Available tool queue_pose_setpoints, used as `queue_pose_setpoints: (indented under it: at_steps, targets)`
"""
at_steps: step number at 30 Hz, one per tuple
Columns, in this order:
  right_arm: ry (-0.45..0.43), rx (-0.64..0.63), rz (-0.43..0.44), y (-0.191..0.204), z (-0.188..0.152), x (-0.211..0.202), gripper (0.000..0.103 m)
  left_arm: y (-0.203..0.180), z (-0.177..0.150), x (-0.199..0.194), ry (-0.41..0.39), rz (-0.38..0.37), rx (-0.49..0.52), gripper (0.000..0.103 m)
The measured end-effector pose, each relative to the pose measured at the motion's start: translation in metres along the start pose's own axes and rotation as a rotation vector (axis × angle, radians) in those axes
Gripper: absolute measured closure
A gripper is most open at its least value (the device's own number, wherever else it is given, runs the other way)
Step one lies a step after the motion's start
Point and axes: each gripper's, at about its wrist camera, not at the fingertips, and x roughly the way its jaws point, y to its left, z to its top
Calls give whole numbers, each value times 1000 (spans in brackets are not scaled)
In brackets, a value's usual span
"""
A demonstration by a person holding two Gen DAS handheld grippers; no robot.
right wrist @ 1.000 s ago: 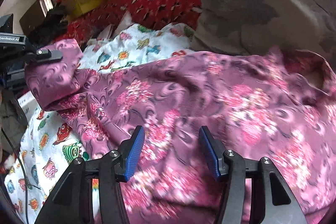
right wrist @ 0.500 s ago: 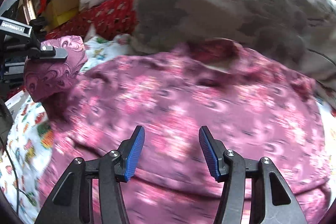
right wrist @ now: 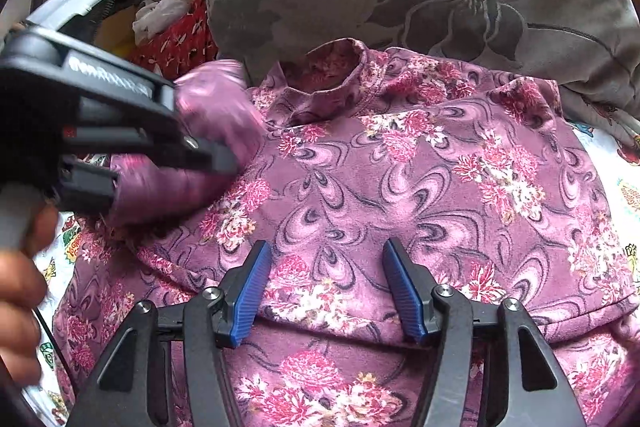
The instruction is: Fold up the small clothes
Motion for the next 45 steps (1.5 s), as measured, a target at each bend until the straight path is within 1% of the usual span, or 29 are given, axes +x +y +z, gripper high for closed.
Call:
queue_pose_setpoints:
  at_steps: [2,3,4,5,6,7,8,10,13,15,18,19,21,23,25,28,30,31,32,33,34,36,37,40,43,44,45]
  targets:
    - [-2,8,12,-2,-1,-2,42,3,-5,-15,12,-23,-1,70]
    - [-3,12,17,-3,-1,-2,42,8,-7,-25,2,-45,-8,70]
    - [-3,17,23,-5,-1,-3,42,15,-12,-42,-26,-86,-20,69]
    - [-3,19,26,-3,-2,-3,42,22,-16,-54,-50,-108,-31,64]
    - [-2,22,28,-5,-4,-5,42,33,-22,-70,-81,-120,-53,55]
    - [0,24,29,-6,-3,-5,42,45,-28,-84,-113,-123,-78,51]
    - [2,28,32,-6,-2,-6,42,59,-33,-95,-143,-121,-105,48]
    - [13,43,36,-10,1,-6,42,85,-43,-103,-163,-114,-155,48]
    - [23,109,25,-15,5,-14,43,117,-45,-94,-125,-125,-226,48]
    - [20,165,19,-17,12,-19,41,134,-46,-77,-80,-158,-295,48]
    - [0,204,72,-8,33,-27,41,150,-51,-52,-25,-202,-365,48]
    - [-5,195,93,0,43,-28,40,155,-53,-47,-23,-224,-384,48]
    - [8,149,105,20,62,-24,37,163,-56,-47,-42,-278,-420,48]
    - [20,91,94,40,79,-15,37,171,-56,-47,-32,-316,-438,48]
    - [50,52,81,55,88,-2,37,176,-57,-48,-28,-340,-445,48]
    - [128,-2,16,75,88,21,37,177,-57,-49,-30,-334,-428,48]
    - [148,-19,-4,77,85,27,41,174,-58,-51,-35,-321,-408,48]
    - [133,-17,2,72,83,26,54,173,-59,-52,-38,-314,-394,48]
    - [108,-7,24,65,81,20,78,168,-56,-50,-39,-312,-388,48]
    - [90,6,37,56,78,15,89,168,-57,-52,-42,-312,-381,48]
    - [76,29,38,43,74,7,92,167,-55,-50,-43,-313,-380,48]
    - [39,84,48,19,69,-6,92,162,-55,-50,-44,-316,-378,48]
    - [26,107,47,7,65,-13,96,164,-57,-53,-43,-320,-379,48]
    - [30,198,45,-36,49,-28,96,169,-59,-64,-52,-333,-408,48]
    - [67,318,51,-77,28,-36,95,179,-58,-85,-117,-363,-431,48]
    - [61,370,48,-89,22,-42,89,181,-57,-91,-135,-368,-436,48]
    - [46,423,64,-100,15,-48,89,183,-55,-97,-154,-374,-440,48]
